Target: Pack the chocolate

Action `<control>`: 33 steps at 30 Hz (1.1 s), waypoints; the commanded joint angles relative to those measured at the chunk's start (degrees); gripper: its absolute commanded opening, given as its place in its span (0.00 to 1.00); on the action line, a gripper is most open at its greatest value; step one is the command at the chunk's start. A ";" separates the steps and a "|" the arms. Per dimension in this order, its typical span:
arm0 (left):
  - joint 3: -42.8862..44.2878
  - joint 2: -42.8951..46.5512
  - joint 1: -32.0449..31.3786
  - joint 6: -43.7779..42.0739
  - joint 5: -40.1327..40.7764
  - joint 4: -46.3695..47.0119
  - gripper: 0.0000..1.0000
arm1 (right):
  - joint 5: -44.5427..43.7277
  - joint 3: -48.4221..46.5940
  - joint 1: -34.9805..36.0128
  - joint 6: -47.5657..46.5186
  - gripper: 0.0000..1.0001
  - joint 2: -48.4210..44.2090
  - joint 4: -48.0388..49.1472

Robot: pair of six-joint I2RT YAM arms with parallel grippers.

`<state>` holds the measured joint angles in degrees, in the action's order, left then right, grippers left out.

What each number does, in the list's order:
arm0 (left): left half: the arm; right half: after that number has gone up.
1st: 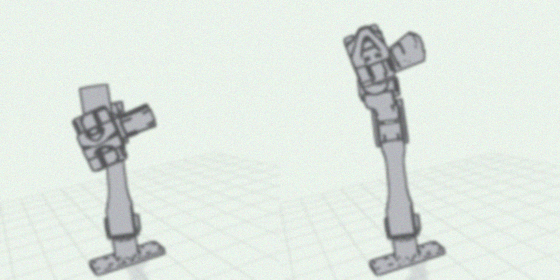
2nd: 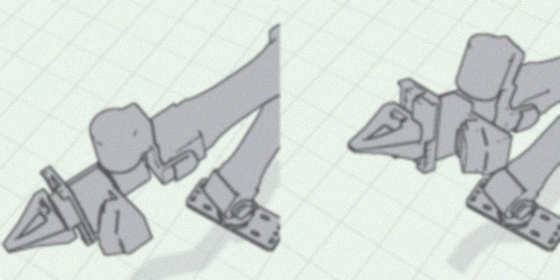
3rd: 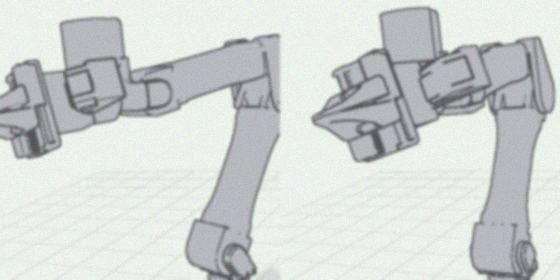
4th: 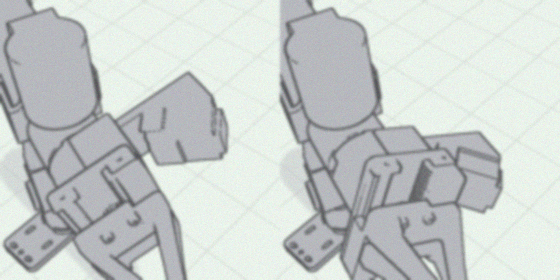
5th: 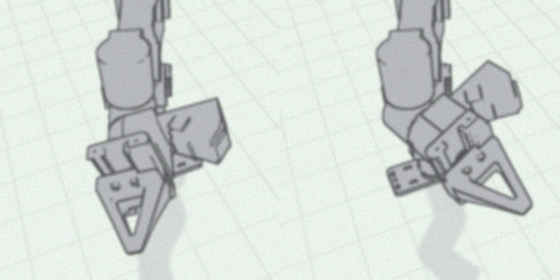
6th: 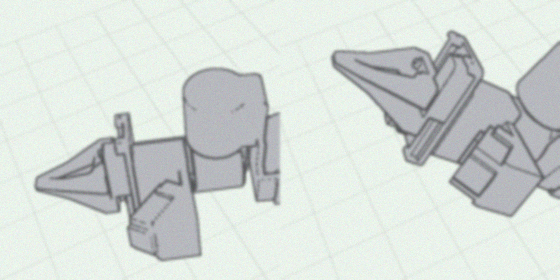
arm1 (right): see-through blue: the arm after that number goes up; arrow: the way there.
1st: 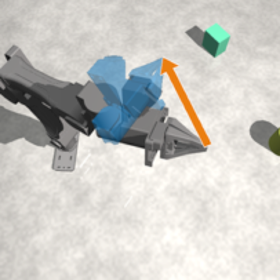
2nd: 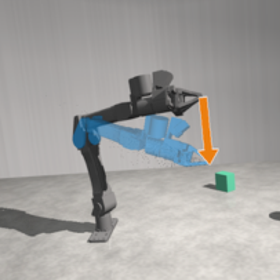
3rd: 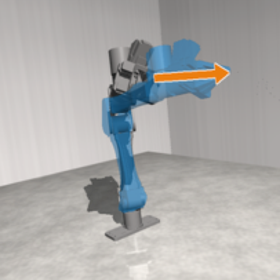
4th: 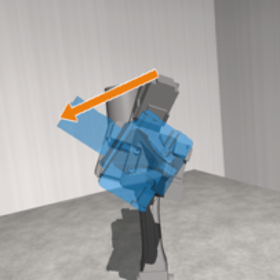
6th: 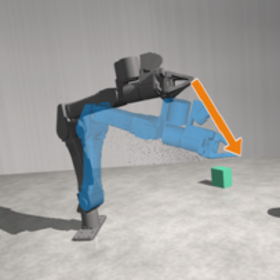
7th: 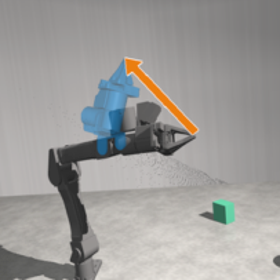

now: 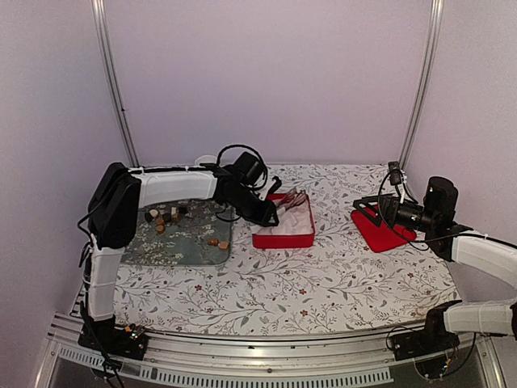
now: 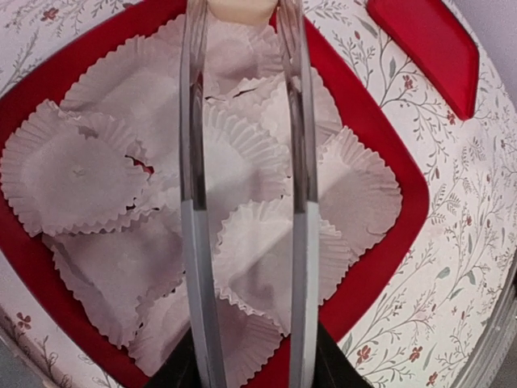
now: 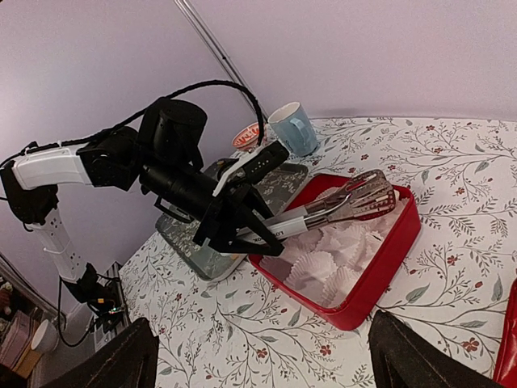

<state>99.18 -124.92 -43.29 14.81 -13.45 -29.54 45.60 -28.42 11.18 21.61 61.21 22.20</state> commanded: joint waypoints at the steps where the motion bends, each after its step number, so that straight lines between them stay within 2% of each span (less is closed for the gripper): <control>1: 1.64 -0.40 0.87 -0.39 -0.51 2.17 0.38 | 0.62 0.56 -0.29 -0.59 0.93 -0.13 1.07; 6: 1.52 -0.03 1.01 -0.56 -0.79 2.14 0.44 | 0.67 0.56 -0.28 -0.35 0.93 -0.13 1.08; 12: -1.42 4.84 1.57 0.49 -1.00 2.42 0.42 | 0.88 0.33 -0.28 -0.19 0.93 -0.35 1.04; 20: -15.49 22.30 4.96 2.86 0.79 5.64 0.41 | 2.00 0.08 -0.30 0.08 0.93 0.63 2.57; 25: -23.94 31.51 8.92 4.78 1.72 3.86 0.40 | 0.84 1.45 -0.04 0.44 1.00 0.28 5.56; 33: -36.44 47.70 18.44 9.71 4.45 -3.06 0.40 | 0.53 1.95 0.86 2.85 0.99 4.79 7.82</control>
<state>66.74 -83.83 -29.56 21.21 -10.96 -28.67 45.67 -26.39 11.64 23.57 63.94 28.05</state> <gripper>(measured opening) 0.402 0.989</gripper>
